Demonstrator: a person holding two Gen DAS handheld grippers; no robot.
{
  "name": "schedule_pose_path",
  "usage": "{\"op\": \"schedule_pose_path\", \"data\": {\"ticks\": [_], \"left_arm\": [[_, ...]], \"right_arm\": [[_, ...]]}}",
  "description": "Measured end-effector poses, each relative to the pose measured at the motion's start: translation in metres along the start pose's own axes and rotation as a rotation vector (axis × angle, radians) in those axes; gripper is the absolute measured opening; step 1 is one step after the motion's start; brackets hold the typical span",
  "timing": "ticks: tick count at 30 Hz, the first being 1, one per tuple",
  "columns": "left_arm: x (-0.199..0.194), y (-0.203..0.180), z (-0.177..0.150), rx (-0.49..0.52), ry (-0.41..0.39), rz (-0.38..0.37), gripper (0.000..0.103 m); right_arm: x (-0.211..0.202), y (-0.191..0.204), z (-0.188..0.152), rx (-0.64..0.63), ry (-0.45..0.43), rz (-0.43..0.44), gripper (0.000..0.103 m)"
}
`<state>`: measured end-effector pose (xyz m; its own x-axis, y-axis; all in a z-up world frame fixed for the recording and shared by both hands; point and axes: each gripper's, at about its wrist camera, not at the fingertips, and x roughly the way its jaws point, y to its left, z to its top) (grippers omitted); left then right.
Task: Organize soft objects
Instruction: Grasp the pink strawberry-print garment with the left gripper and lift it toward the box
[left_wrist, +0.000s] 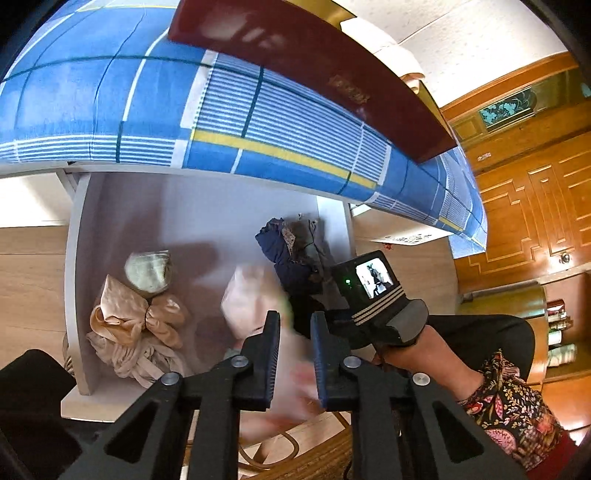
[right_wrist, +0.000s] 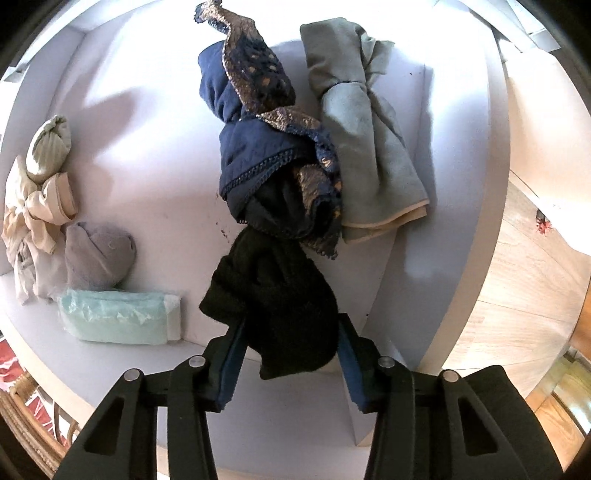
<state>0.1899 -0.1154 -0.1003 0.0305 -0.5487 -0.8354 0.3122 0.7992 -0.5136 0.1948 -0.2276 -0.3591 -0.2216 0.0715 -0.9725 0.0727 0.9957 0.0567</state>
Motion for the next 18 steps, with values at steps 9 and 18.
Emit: {"op": "schedule_pose_path", "data": {"ticks": [9,18], "left_arm": [[0.089,0.019,-0.015,0.03,0.208,0.161,0.079],[0.166,0.029,0.004,0.23,0.279,0.463,0.087]], "right_arm": [[0.005,-0.008,-0.004,0.042,0.027,0.043,0.047],[0.014,-0.019,-0.009,0.071,0.037,0.075,0.048]]}}
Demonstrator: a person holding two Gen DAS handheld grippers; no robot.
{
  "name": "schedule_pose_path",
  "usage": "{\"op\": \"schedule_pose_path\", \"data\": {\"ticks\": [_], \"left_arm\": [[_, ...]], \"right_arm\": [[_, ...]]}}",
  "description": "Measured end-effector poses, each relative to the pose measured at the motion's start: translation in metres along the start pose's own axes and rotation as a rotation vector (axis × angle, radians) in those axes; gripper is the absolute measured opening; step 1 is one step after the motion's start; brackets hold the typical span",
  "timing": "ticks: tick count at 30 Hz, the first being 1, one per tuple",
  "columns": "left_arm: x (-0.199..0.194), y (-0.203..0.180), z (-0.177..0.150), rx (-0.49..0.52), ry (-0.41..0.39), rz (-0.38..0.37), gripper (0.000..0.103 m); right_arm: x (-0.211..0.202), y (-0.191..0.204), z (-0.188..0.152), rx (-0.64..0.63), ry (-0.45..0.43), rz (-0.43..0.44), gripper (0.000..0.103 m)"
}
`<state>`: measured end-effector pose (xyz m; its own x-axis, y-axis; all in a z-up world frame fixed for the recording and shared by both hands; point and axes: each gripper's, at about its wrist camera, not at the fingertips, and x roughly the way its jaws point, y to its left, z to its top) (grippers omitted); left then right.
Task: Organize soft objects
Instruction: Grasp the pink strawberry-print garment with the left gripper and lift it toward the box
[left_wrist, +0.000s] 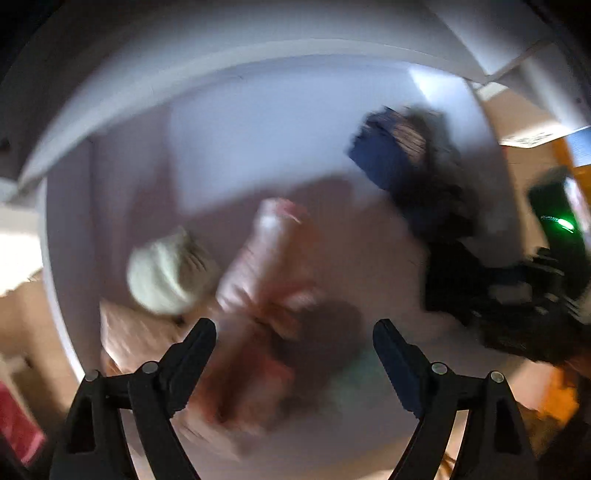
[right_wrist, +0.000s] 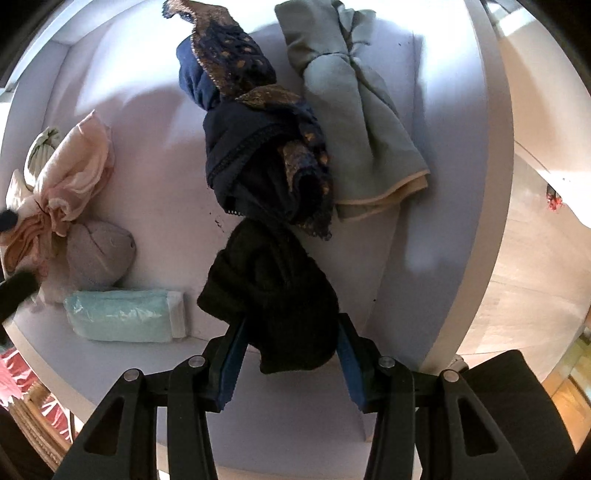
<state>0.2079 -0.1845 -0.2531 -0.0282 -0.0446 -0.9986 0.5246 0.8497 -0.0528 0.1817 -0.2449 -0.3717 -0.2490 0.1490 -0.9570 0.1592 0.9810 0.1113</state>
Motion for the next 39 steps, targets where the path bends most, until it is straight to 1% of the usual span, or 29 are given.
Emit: {"op": "schedule_pose_path", "data": {"ticks": [2,5,6,7,8,9,10,12,13,14,19,21,25,27,30,35,37,39], "left_arm": [[0.006,0.002,0.006,0.019,0.009,0.03,0.088],[0.024,0.004,0.009,0.079,0.073,0.066,0.087],[0.028,0.004,0.007,0.09,0.086,0.062,0.086],[0.031,0.005,0.006,0.093,0.095,0.055,0.081],[0.035,0.005,0.003,0.093,0.113,0.041,0.071],[0.042,0.007,-0.002,0.09,0.142,0.031,0.065],[0.045,0.008,-0.005,0.087,0.151,0.035,0.061],[0.044,0.012,-0.01,0.065,0.139,0.009,0.051],[0.041,0.015,-0.012,0.058,0.138,0.005,0.042],[0.036,0.018,-0.014,0.039,0.133,-0.013,0.039],[0.003,0.021,-0.02,0.002,0.07,-0.072,0.037],[-0.019,0.015,-0.024,0.018,0.022,-0.088,0.037],[-0.062,0.008,-0.035,0.067,-0.06,-0.144,0.037],[-0.088,0.0,-0.048,0.121,-0.111,-0.186,0.037],[-0.118,-0.01,-0.057,0.166,-0.164,-0.244,0.037],[-0.179,-0.022,-0.061,0.188,-0.262,-0.338,0.037],[-0.197,-0.024,-0.055,0.191,-0.292,-0.371,0.037],[-0.224,-0.021,-0.053,0.181,-0.328,-0.435,0.037]], "right_arm": [[0.001,-0.002,0.0,0.008,0.001,0.007,0.048],[0.002,-0.003,0.001,0.012,0.001,0.012,0.049],[0.003,-0.004,0.001,0.012,0.001,0.01,0.049],[0.002,-0.005,0.002,0.008,0.002,0.009,0.049],[0.002,-0.005,0.003,0.006,0.002,0.009,0.049],[0.001,-0.004,0.004,0.003,0.002,0.008,0.049],[0.001,-0.004,0.004,-0.001,0.003,0.004,0.049],[0.002,-0.003,0.005,-0.011,0.005,-0.009,0.049],[0.003,-0.002,0.005,-0.014,0.005,-0.013,0.049],[0.004,0.0,0.005,-0.023,0.007,-0.021,0.049],[0.012,0.013,0.004,-0.11,0.022,-0.084,0.051],[0.014,0.017,0.004,-0.135,0.019,-0.107,0.051],[0.014,0.022,0.003,-0.156,0.005,-0.118,0.051],[0.014,0.023,0.002,-0.157,0.0,-0.119,0.05],[0.015,0.025,0.001,-0.157,-0.002,-0.12,0.05],[0.015,0.032,0.0,-0.161,-0.005,-0.129,0.05],[0.016,0.033,-0.001,-0.16,-0.006,-0.131,0.05],[0.017,0.035,-0.002,-0.161,-0.006,-0.13,0.05]]}}
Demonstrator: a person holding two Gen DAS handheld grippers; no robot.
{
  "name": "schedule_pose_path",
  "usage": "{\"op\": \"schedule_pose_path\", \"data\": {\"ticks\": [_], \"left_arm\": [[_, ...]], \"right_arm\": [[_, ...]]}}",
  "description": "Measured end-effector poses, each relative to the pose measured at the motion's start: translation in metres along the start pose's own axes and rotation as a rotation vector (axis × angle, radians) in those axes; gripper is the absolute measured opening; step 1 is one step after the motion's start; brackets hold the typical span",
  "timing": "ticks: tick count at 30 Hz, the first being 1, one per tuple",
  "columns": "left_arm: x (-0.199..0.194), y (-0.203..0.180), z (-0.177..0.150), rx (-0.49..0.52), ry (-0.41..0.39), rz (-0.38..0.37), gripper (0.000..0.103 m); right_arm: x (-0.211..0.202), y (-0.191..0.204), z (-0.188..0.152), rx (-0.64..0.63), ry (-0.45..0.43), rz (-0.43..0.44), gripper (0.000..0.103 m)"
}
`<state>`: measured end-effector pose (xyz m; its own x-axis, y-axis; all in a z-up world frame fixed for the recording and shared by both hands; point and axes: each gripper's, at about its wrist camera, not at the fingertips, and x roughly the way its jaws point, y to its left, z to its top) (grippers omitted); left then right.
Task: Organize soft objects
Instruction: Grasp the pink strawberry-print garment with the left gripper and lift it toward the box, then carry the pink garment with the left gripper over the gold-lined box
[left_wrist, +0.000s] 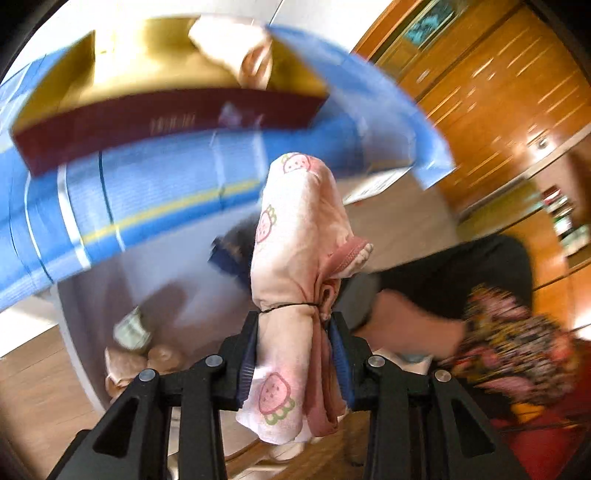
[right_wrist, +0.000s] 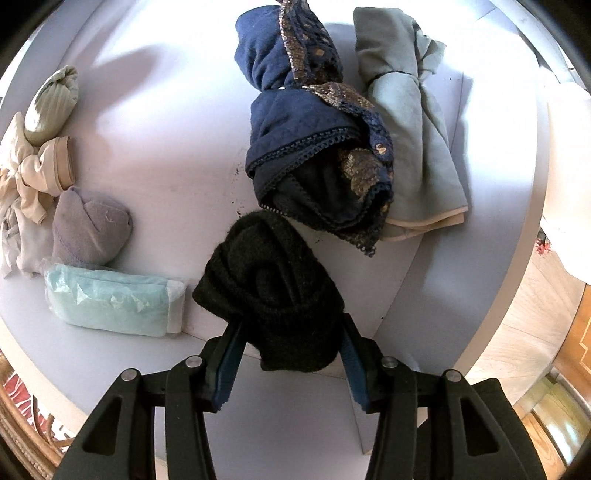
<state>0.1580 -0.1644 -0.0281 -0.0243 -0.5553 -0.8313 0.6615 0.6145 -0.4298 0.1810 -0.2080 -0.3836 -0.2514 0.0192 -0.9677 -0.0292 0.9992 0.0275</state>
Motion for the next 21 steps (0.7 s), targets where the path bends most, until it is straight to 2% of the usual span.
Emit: {"op": "schedule_pose_path", "data": {"ticks": [3,5,10,11,16,21], "left_arm": [[-0.024,-0.007,0.024,-0.029,-0.074,-0.052,0.037],[-0.04,-0.006,0.041,-0.037,-0.121,-0.052,0.037],[-0.074,0.004,0.09,-0.051,-0.216,0.026,0.037],[-0.079,0.007,0.104,-0.055,-0.233,0.06,0.037],[-0.073,0.031,0.149,-0.068,-0.26,0.205,0.037],[-0.059,0.065,0.181,-0.152,-0.27,0.325,0.037]], "right_arm": [[0.0,0.004,0.0,0.001,0.0,0.0,0.05],[0.0,0.004,0.001,0.002,0.0,-0.001,0.05],[0.0,0.005,0.001,0.005,0.001,0.003,0.05],[0.001,0.003,0.001,0.005,0.001,0.005,0.05],[0.001,-0.001,0.001,0.011,0.001,0.013,0.05],[0.002,-0.008,0.002,0.027,0.002,0.034,0.05]]}}
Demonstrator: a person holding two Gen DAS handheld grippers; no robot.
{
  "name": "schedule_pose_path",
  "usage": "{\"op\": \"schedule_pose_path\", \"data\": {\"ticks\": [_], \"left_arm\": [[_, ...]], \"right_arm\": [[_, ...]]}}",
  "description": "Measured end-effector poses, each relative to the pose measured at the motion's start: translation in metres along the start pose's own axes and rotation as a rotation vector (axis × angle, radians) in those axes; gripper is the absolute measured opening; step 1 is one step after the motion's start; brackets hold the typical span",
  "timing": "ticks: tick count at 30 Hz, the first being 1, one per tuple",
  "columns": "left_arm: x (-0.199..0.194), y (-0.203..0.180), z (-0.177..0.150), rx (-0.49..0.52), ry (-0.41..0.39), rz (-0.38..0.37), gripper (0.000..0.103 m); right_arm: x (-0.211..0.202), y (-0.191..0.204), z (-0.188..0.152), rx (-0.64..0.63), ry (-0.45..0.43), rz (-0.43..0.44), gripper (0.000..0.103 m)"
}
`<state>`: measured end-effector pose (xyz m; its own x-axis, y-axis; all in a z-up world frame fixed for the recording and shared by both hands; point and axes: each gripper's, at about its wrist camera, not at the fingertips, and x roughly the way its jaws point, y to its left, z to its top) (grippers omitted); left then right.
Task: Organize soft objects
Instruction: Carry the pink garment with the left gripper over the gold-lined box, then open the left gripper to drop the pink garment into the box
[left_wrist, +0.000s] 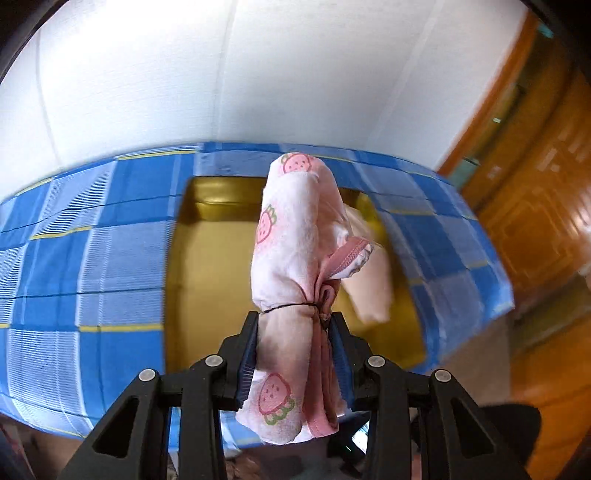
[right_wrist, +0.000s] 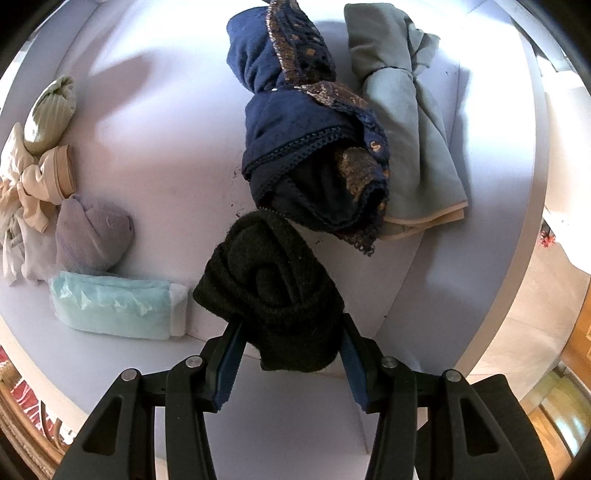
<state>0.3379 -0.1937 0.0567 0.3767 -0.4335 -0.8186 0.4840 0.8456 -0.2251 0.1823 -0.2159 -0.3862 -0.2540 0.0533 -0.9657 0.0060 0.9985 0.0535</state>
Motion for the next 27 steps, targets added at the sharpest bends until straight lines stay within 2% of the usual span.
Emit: {"op": "schedule_pose_path", "data": {"ticks": [6,13,19,24,27], "left_arm": [[0.035,0.015,0.016,0.005,0.043,0.13,0.037],[0.066,0.043,0.028,-0.036,0.086,0.219,0.037],[0.091,0.055,0.035,-0.04,0.114,0.266,0.038],[0.107,0.049,0.049,0.021,0.121,0.294,0.038],[0.114,0.051,0.054,0.022,0.126,0.304,0.038]], "right_arm": [[-0.001,-0.008,0.0,0.02,0.0,0.021,0.05],[-0.005,-0.023,0.0,0.062,-0.01,0.085,0.048],[-0.007,-0.036,-0.001,0.105,-0.015,0.132,0.047],[-0.014,-0.043,0.001,0.119,-0.024,0.164,0.045],[-0.016,-0.05,-0.001,0.125,-0.03,0.189,0.044]]}}
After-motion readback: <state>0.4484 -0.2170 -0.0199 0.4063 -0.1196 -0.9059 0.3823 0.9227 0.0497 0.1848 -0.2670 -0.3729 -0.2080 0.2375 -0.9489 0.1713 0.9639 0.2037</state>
